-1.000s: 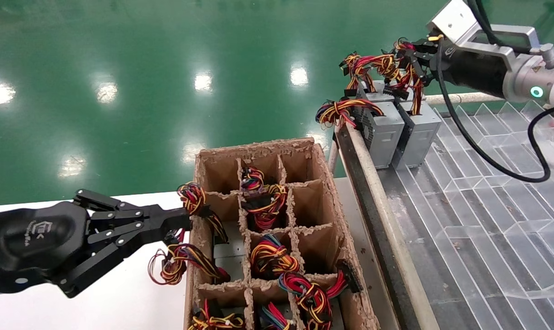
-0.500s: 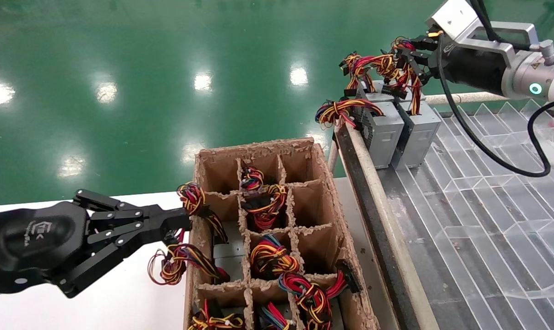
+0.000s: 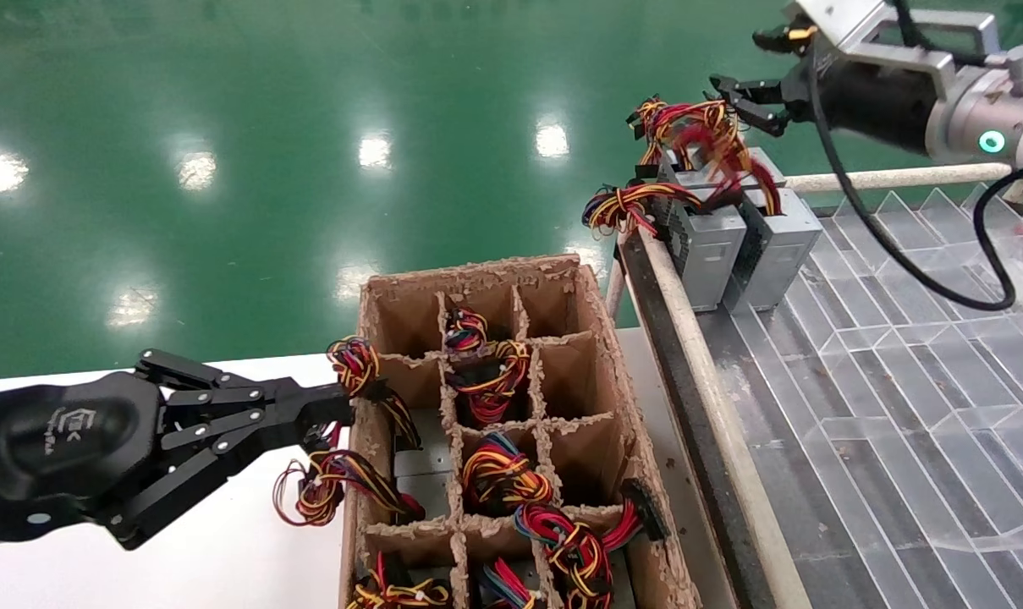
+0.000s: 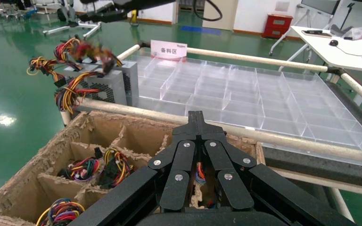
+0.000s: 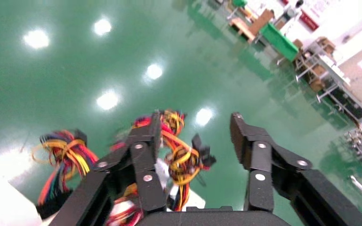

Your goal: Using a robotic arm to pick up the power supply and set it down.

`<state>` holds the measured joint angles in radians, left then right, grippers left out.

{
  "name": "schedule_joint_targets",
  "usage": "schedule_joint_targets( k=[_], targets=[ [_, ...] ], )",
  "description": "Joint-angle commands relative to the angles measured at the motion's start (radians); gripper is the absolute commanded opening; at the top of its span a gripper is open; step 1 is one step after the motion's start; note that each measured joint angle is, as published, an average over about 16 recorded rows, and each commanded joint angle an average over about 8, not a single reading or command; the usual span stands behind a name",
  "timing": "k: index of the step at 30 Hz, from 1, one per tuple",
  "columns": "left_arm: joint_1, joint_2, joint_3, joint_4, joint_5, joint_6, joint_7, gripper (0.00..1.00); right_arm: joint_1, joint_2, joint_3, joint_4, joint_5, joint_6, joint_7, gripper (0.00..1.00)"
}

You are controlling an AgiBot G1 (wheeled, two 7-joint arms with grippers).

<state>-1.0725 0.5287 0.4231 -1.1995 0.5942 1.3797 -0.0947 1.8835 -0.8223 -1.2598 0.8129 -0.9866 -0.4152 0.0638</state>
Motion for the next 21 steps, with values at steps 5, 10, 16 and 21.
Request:
schedule_joint_targets(
  k=[5,10,16,21],
  targets=[
    [0.0,0.0,0.0,0.0,0.0,0.0,0.0,0.0,-0.01,0.014,0.03,0.049,0.022,-0.01,-0.029,1.0],
    [0.0,0.0,0.0,0.0,0.0,0.0,0.0,0.0,-0.049,0.025,0.08,0.076,0.035,-0.063,-0.029,1.0],
    [0.0,0.0,0.0,0.0,0.0,0.0,0.0,0.0,-0.128,0.044,0.173,0.116,0.056,-0.171,-0.014,1.0],
    [0.0,0.0,0.0,0.0,0.0,0.0,0.0,0.24,-0.195,0.061,0.252,0.151,0.076,-0.26,0.0,1.0]
  ],
)
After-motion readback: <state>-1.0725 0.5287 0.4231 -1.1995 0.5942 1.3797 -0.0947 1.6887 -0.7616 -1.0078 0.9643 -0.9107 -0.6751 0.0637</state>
